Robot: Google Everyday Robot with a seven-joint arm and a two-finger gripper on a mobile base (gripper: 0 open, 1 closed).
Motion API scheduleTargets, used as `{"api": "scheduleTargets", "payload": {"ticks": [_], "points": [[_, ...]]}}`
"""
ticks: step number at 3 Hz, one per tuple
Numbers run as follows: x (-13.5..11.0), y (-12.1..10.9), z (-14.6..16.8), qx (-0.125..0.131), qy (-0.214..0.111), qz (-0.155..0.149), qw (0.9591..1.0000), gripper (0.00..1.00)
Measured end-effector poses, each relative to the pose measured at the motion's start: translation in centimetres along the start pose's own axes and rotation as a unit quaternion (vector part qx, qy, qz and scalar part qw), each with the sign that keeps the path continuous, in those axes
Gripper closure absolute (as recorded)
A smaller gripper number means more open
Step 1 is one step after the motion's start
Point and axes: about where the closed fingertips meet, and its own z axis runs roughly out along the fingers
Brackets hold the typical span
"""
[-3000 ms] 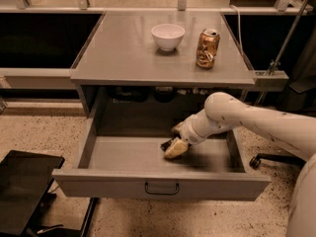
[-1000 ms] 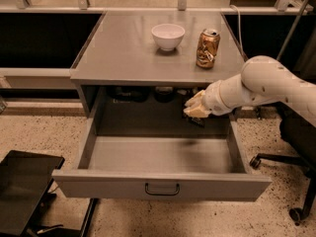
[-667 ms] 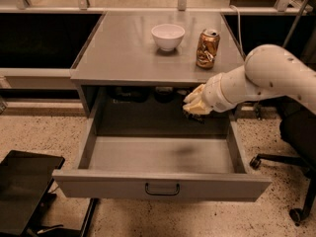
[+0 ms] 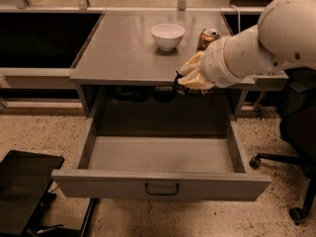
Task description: Pick rxbar chocolate from top drawer and place on counter
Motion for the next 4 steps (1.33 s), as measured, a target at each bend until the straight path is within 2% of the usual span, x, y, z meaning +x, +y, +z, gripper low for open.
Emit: {"api": "scheduleTargets", "payload": {"ticks": [1,2,3,4], "points": [[0.0,0.0,0.0,0.0,0.0,0.0,1.0,1.0],[-1.1,-3.5,0.9,0.033,0.001,-0.02,0.9993,1.0],[-3.0,-10.0,2.4,0.082,0.011,-0.048,0.9954,1.0],[-5.5,-15.2,4.5,0.11,0.022,-0.08,0.9905,1.0]]}}
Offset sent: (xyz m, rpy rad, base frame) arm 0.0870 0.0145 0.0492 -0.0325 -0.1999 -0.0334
